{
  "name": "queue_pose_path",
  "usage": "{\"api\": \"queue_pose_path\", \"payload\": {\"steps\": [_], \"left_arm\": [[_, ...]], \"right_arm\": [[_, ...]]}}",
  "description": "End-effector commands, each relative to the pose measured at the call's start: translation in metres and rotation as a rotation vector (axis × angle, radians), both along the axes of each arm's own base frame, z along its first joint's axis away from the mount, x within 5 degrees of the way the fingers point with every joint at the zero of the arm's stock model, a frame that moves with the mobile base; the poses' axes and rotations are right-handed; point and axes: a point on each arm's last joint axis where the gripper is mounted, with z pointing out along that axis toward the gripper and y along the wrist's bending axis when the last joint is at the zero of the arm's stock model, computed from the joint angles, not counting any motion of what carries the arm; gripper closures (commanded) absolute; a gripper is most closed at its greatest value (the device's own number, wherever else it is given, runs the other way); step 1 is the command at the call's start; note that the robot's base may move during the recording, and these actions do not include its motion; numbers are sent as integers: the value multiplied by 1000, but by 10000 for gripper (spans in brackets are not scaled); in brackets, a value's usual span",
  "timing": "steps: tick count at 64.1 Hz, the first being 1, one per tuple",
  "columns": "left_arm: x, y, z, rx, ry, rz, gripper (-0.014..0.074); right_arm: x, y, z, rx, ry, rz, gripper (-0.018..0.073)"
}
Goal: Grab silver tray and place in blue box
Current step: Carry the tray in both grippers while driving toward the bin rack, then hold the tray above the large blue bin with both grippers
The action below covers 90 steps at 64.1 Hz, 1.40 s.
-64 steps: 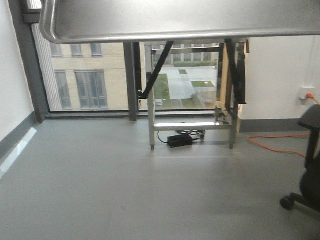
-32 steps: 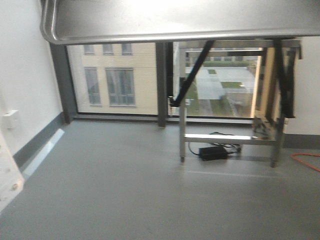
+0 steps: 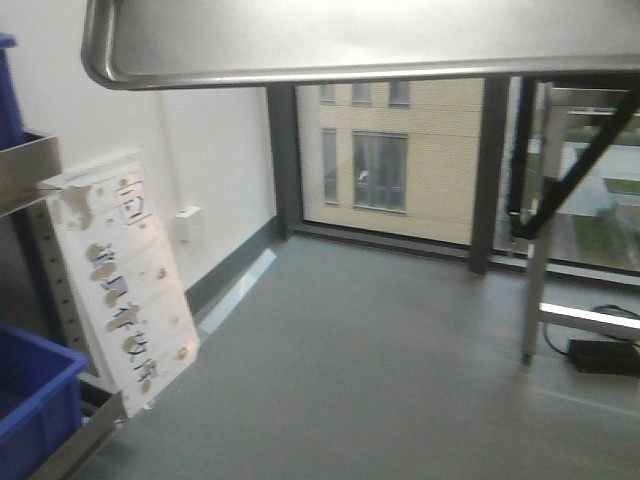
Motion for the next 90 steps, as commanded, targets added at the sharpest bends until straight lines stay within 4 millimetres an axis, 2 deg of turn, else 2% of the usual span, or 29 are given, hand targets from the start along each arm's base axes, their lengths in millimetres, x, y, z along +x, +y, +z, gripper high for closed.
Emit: {"api": "queue_pose_path", "payload": {"steps": [1, 90], "left_arm": [[-3, 7, 14, -1, -71, -9, 700], [-4, 7, 14, -3, -69, -10, 700]], "right_arm": [[2, -5, 16, -7, -113, -4, 503], [2, -5, 16, -7, -113, -4, 503]]}}
